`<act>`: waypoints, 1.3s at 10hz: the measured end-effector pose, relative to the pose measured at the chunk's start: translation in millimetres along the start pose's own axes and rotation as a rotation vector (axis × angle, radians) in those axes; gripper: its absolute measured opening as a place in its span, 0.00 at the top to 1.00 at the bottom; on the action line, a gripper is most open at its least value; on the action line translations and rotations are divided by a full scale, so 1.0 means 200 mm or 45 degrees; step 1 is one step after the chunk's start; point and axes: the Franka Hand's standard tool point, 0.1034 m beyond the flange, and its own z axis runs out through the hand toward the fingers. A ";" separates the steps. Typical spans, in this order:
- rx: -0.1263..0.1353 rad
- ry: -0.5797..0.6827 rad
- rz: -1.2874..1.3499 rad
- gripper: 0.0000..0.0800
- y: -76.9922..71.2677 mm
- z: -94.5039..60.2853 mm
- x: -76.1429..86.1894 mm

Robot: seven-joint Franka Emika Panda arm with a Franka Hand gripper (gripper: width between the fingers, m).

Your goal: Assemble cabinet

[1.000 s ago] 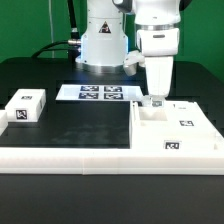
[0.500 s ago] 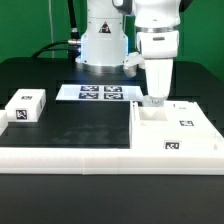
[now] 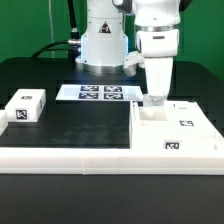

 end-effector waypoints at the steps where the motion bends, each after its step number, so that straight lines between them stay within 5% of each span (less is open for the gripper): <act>1: -0.018 -0.016 0.002 0.91 0.02 -0.07 -0.02; 4: -0.016 -0.066 0.001 0.91 0.05 -0.20 -0.05; 13: -0.047 -0.057 0.059 0.91 0.22 -0.26 -0.11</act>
Offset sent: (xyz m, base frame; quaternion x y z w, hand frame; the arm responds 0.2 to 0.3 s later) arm 0.0057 -0.0096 0.0376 0.0207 -0.0251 -0.0058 0.9995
